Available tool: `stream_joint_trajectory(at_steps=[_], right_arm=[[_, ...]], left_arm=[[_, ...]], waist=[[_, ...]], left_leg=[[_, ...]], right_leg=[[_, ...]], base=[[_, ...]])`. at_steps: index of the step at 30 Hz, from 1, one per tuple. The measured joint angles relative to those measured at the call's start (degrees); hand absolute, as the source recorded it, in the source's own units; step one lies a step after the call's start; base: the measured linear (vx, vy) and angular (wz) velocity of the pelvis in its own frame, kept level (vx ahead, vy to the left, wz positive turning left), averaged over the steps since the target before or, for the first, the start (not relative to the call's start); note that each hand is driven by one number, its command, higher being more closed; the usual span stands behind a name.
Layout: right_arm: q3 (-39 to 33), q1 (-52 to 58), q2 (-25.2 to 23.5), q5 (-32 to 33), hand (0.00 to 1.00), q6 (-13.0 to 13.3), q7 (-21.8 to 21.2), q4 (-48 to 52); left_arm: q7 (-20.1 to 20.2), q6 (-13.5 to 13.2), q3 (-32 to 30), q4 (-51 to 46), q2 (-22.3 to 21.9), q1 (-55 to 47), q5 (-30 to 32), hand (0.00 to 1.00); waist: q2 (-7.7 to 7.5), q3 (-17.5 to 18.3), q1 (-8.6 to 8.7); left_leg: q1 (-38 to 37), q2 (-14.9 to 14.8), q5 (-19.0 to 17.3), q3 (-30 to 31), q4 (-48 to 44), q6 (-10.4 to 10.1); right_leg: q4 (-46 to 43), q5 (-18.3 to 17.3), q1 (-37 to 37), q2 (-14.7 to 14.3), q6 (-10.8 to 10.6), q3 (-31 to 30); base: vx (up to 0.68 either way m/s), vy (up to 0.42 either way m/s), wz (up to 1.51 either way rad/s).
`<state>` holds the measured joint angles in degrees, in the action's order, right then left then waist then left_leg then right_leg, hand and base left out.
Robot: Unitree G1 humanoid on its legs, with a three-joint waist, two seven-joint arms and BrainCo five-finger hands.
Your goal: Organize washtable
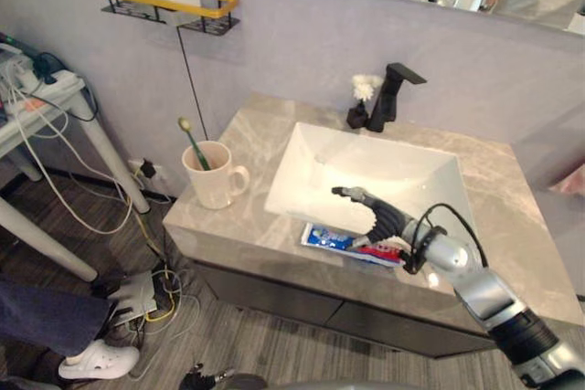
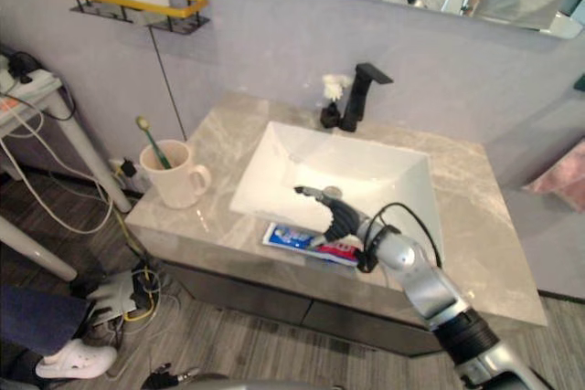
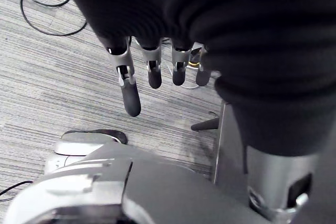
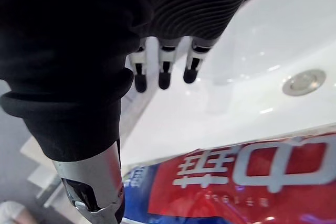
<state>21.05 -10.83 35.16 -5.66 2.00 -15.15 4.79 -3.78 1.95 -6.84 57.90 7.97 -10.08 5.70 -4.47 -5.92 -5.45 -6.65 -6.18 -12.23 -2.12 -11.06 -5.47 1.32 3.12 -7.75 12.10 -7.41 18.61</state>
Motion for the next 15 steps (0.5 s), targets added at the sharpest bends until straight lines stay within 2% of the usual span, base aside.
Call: stream_joint_trajectory(at_steps=[6, 15], right_arm=[[-1.53, 2.64, -1.76, -6.18, 0.0, -0.91, -0.36, 1.26], [-3.34, 4.5, -3.29, -10.37, 0.0, -2.23, -3.11, 1.26]], left_arm=[[0.05, 0.37, -0.58, -0.04, -0.03, -0.03, 0.04, 0.0], [0.77, 1.32, -1.81, -0.2, -0.38, -0.04, 0.12, 0.0]], waist=[[0.13, -0.09, 0.07], [0.52, -0.35, 0.31]], left_leg=[[-0.21, -0.04, -0.07, -1.15, 0.2, -0.03], [-0.27, -0.05, -0.09, -1.19, 0.23, -0.03]], right_leg=[[-0.04, 0.03, 0.03, 0.0, 0.04, -1.0], [-0.04, 0.07, 0.14, 0.0, 0.05, -1.42]], base=[[-0.02, -0.004, -0.06], [0.0, -0.001, -0.01]])
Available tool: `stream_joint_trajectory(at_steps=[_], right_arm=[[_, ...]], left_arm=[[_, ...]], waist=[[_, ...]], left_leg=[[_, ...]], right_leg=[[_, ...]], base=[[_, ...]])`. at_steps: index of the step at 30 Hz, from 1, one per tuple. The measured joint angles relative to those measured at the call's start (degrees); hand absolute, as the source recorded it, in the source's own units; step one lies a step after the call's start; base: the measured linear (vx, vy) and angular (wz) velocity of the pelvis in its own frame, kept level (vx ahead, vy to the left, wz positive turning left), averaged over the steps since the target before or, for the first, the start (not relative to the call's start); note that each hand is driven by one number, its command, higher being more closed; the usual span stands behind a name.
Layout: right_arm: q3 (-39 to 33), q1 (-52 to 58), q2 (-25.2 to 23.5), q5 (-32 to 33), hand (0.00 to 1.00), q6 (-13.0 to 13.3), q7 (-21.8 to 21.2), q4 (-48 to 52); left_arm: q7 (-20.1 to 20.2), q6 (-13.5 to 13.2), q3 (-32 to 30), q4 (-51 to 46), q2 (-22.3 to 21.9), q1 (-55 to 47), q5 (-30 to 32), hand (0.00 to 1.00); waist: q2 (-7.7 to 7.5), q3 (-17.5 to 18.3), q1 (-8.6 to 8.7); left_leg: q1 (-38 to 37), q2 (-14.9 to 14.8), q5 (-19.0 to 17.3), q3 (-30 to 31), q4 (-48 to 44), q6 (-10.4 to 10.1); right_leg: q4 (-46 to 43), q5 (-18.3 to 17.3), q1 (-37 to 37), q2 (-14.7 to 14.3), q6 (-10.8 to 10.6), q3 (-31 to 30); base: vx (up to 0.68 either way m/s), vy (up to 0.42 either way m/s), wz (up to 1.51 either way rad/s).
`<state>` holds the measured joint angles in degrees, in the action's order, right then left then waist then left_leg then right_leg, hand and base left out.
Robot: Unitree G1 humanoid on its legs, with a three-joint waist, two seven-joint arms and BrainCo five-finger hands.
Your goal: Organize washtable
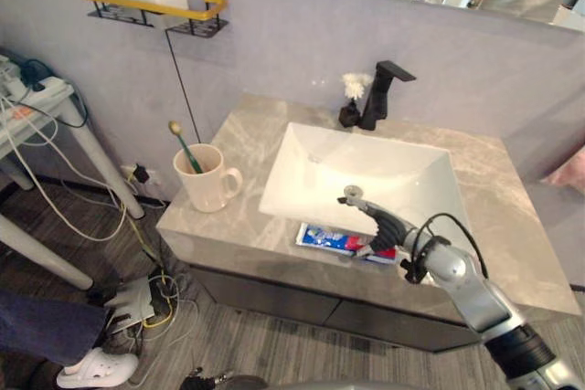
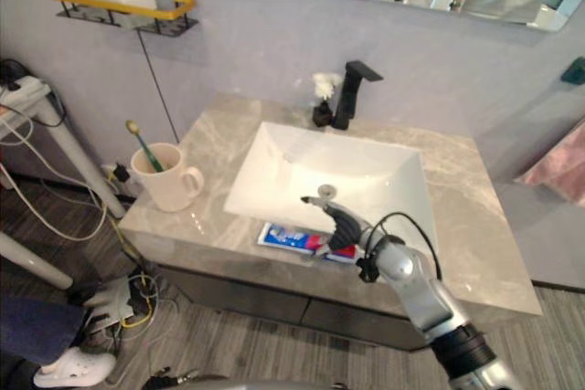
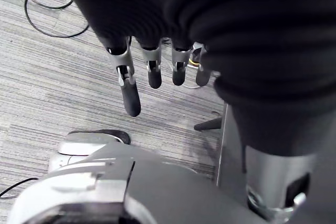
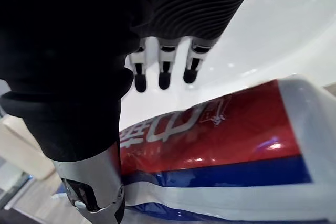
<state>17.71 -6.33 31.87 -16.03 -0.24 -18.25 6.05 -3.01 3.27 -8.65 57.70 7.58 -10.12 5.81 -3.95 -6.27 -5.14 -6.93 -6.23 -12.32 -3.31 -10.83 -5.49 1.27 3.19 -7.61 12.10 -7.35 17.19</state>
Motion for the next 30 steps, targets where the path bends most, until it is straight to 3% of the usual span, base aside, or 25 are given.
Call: stream_joint_trajectory(at_steps=[11, 12, 30], right_arm=[[0.06, 2.14, -0.03, -4.9, 0.0, -0.28, -4.58, -0.02], [0.08, 2.32, -0.03, -5.01, 1.0, -0.28, -4.74, -0.02], [-2.29, 2.27, -0.63, -6.86, 1.0, -0.22, -5.46, 0.96]], left_arm=[[1.21, 0.46, -0.54, -0.96, -0.07, -0.06, 1.09, 0.0], [1.48, 0.53, -0.6, -1.03, -0.07, -0.06, 1.1, 0.0], [1.97, 0.78, -0.89, -1.54, -0.16, -0.1, 1.52, 0.0]], waist=[[0.0, 0.0, -0.12], [0.0, 0.0, -0.12], [-0.25, 0.24, -0.3]], left_leg=[[0.01, 0.0, 0.0, -0.05, -0.01, 0.0], [0.01, 0.0, 0.0, -0.04, -0.01, 0.0], [-0.47, 0.0, 0.0, -0.03, 0.02, 0.0]], right_leg=[[0.01, 0.03, 0.06, 0.0, 0.0, -0.11], [0.02, 0.03, 0.06, 0.0, 0.0, -0.11], [0.22, 0.08, -0.02, -0.01, 0.01, -0.13]], base=[[0.0, 0.0, 0.0], [0.0, 0.0, 0.0], [0.0, 0.0, 0.0]])
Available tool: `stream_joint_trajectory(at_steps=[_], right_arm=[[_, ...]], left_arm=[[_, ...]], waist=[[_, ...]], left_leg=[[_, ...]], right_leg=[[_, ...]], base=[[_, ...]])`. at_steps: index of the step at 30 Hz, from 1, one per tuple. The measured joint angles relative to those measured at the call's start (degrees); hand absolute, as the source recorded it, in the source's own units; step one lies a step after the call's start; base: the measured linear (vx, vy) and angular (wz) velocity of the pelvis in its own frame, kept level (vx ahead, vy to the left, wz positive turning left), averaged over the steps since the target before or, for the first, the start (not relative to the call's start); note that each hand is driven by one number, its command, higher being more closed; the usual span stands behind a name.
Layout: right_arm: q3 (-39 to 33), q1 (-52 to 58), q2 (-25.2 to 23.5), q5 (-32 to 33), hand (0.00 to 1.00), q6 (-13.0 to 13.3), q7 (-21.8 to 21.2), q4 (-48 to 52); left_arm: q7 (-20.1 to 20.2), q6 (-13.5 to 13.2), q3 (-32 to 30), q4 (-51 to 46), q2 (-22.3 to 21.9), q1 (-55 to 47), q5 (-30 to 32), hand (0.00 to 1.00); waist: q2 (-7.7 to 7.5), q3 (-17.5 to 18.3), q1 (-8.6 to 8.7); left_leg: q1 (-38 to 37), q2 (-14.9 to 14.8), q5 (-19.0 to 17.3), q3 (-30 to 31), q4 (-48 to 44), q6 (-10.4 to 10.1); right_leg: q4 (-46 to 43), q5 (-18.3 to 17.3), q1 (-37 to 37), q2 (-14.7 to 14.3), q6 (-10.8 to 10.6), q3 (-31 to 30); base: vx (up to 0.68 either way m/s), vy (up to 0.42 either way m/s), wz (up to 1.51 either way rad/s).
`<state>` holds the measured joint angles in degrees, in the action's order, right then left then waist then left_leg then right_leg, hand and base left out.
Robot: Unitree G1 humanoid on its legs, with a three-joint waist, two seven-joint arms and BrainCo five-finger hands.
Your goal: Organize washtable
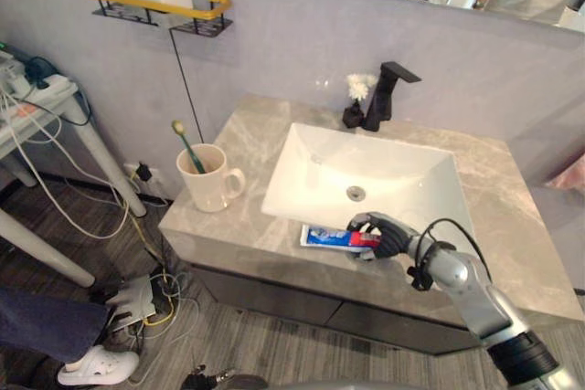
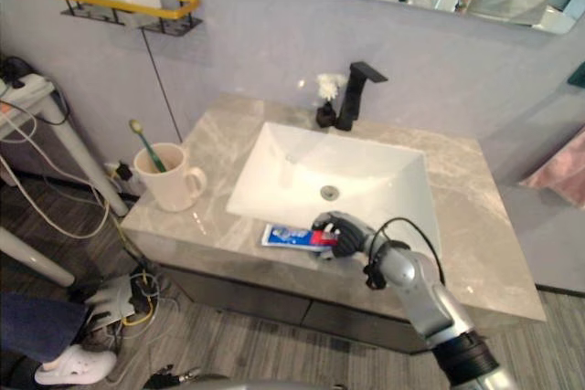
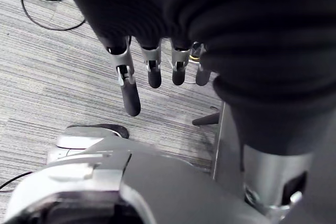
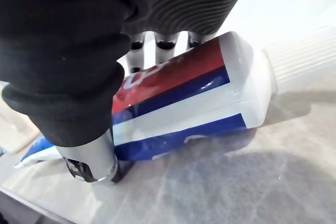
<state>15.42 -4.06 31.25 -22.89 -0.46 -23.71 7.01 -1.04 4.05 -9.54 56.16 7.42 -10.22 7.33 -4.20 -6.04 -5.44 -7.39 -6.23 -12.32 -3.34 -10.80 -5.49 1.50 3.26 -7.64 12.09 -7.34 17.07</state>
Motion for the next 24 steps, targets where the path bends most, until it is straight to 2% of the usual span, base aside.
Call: stream_joint_trajectory(at_steps=[17, 24], right_arm=[[-1.75, 1.35, -1.63, 0.6, 1.0, -0.16, 2.13, 0.04], [-4.75, 2.45, -3.95, 5.53, 1.0, -0.15, 3.79, 0.28]], left_arm=[[0.73, -0.03, -0.01, 0.0, 0.0, -0.05, -0.07, 0.0], [0.61, -0.3, -0.1, 0.01, -0.25, -0.33, -0.23, 0.0]], waist=[[-0.26, 0.26, -0.04], [-0.25, 0.34, 0.42]], left_leg=[[0.01, 0.0, 0.0, 0.07, -0.02, 0.0], [0.11, 0.04, 0.0, -0.05, -0.09, 0.0]], right_leg=[[0.03, 0.04, -0.03, 0.0, 0.02, 0.02], [0.66, 0.57, -0.14, -0.05, -0.04, 0.01]], base=[[0.0, 0.0, 0.0], [0.0, 0.0, 0.0]])
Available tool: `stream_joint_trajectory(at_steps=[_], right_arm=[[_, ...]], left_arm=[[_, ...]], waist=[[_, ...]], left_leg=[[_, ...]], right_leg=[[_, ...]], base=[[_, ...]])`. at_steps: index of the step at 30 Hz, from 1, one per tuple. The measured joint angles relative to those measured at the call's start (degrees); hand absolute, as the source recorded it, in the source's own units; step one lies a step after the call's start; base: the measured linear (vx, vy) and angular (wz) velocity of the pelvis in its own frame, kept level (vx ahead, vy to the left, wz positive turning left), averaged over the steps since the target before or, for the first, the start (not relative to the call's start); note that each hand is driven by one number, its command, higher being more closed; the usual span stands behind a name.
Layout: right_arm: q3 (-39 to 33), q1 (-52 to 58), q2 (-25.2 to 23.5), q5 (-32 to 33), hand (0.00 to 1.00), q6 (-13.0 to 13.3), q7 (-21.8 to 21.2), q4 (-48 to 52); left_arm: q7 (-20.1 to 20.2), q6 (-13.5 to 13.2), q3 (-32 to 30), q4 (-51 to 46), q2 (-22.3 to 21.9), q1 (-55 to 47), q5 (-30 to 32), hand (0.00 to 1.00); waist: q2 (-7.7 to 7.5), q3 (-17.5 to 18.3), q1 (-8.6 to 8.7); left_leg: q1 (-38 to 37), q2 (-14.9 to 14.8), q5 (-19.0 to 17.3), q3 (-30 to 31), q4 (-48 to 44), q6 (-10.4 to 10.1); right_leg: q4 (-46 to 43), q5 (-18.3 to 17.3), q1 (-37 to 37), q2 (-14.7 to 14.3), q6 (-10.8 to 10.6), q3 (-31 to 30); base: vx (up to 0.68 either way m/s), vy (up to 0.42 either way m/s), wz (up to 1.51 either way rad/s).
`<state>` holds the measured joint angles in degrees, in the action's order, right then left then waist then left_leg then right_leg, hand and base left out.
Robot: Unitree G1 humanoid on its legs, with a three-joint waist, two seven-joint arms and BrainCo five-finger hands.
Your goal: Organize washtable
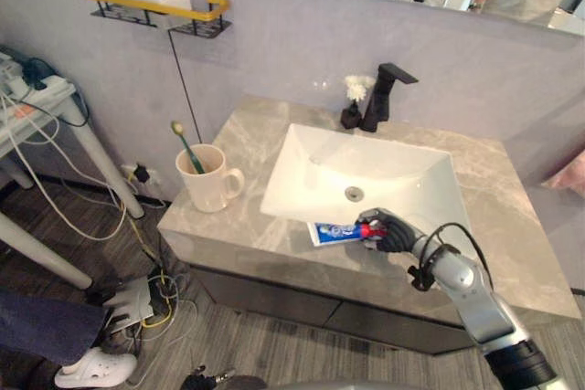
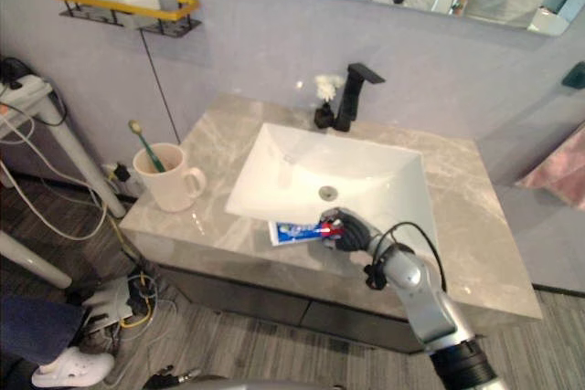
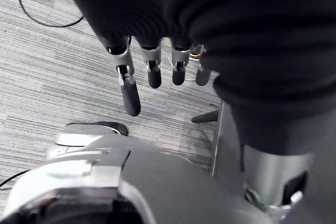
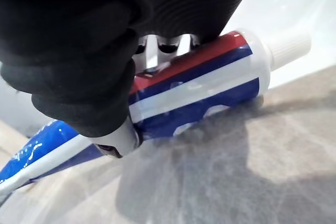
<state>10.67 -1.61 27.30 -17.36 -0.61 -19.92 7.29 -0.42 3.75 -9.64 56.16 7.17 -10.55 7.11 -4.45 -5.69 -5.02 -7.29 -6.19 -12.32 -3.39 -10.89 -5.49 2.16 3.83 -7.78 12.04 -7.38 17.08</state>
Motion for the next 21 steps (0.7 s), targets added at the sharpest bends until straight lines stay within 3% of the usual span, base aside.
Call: stream_joint_trajectory(at_steps=[7, 14, 21], right_arm=[[-3.01, 2.43, -1.13, 3.89, 1.0, 0.14, 1.77, 2.92], [-6.45, 3.99, -2.33, 6.33, 1.0, 0.25, 4.9, 4.99], [-8.47, 4.56, -7.14, 10.75, 1.0, 0.88, 7.22, 9.05]], left_arm=[[-1.06, -0.44, 0.08, -0.42, -0.16, -1.35, -0.91, 0.0], [-1.3, -0.66, 0.55, -2.2, -0.22, -2.49, -2.08, 0.0], [-2.98, -1.86, 0.08, -7.68, -1.91, -4.88, -2.58, 0.0]], waist=[[0.6, 0.67, 1.13], [1.16, 0.94, 1.12], [1.53, 0.77, 1.05]], left_leg=[[0.49, 0.0, 0.0, 0.02, -0.07, 0.0], [0.56, 0.0, 0.0, 0.04, -0.08, 0.0], [0.75, 0.04, -0.01, 0.14, -0.03, 0.01]], right_leg=[[0.03, 0.09, 0.13, -0.01, 0.02, -0.01], [0.1, 0.14, 0.16, -0.01, -0.06, -0.02], [0.08, 0.13, 0.25, 0.0, -0.06, -0.15]], base=[[0.0, 0.0, 0.0], [0.0, 0.0, 0.0], [0.0, 0.0, 0.0]])
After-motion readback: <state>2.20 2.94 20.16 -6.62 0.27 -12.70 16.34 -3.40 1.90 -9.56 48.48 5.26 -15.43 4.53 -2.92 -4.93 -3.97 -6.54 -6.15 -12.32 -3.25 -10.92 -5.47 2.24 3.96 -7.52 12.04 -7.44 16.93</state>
